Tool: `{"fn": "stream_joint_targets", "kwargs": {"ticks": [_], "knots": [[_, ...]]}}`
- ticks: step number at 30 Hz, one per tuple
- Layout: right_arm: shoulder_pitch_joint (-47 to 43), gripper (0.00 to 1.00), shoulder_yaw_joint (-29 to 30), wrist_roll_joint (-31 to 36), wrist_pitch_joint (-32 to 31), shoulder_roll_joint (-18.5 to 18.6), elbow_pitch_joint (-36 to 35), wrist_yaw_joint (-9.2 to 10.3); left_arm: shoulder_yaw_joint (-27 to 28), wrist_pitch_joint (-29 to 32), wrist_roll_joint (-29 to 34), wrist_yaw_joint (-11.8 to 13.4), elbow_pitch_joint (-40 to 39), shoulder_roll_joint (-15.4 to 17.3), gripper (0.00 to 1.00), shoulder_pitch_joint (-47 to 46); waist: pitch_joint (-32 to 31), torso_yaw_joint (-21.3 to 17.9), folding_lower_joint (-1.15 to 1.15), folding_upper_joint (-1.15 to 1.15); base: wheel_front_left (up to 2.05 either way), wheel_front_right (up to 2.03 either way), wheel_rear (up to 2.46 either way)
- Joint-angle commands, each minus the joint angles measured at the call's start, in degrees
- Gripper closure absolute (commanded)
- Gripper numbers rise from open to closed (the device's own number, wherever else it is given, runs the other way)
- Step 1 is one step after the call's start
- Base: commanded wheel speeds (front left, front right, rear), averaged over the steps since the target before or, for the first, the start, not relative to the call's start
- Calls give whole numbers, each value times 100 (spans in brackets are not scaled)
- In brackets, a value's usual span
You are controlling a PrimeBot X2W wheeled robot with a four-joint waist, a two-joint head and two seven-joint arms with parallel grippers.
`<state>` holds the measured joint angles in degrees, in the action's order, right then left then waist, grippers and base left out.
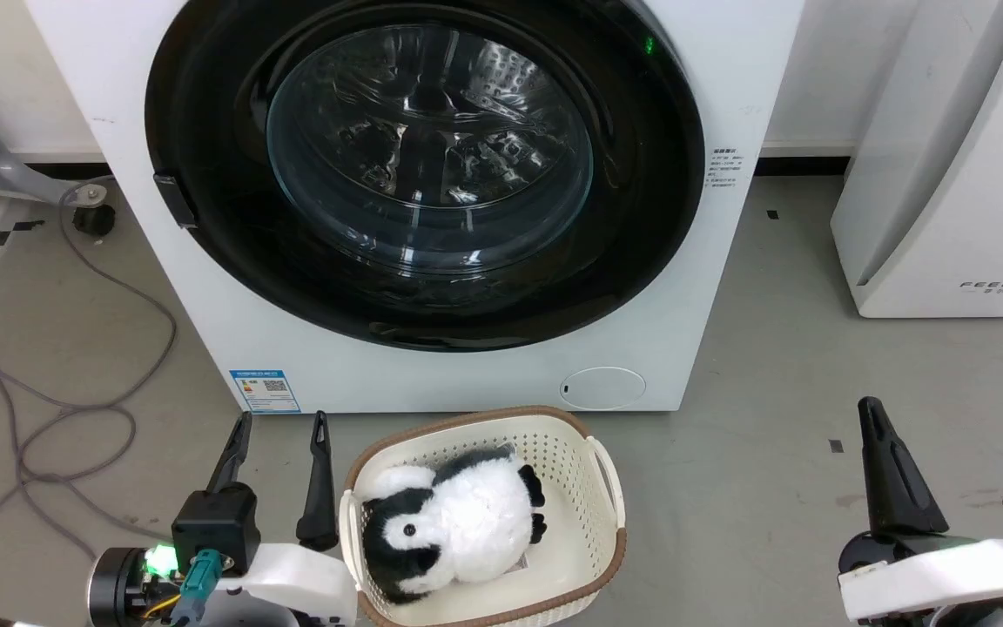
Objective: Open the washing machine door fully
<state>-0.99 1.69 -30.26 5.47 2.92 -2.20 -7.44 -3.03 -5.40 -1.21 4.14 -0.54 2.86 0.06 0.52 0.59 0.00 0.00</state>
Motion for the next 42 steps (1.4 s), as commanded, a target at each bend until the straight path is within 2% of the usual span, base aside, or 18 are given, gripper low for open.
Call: {"fn": "stream_joint_targets", "kwargs": {"ticks": [1,11,21,33,42], "knots": [[-72,100,-6,-188,52,-2,12,-2,-13,-56,-39,49,-44,2,0,0,1,4,0,0,0,0,0],[-7,100,-142,-1964,110,-2,59,-2,-37,-176,-39,129,-77,2,0,-19,55,29,0,0,0,0,0],[456,100,396,-3261,-459,-2,352,-3,-93,-296,-36,212,-124,2,0,-104,208,63,0,0,0,0,0],[1400,100,1151,-3972,-1106,128,990,-3,-174,-439,9,274,-176,2,0,-313,547,177,0,0,0,0,0],[2375,100,1346,-4301,-1392,404,1523,-3,-196,-547,42,280,-250,2,0,-669,1053,336,0,0,0,0,0]]}}
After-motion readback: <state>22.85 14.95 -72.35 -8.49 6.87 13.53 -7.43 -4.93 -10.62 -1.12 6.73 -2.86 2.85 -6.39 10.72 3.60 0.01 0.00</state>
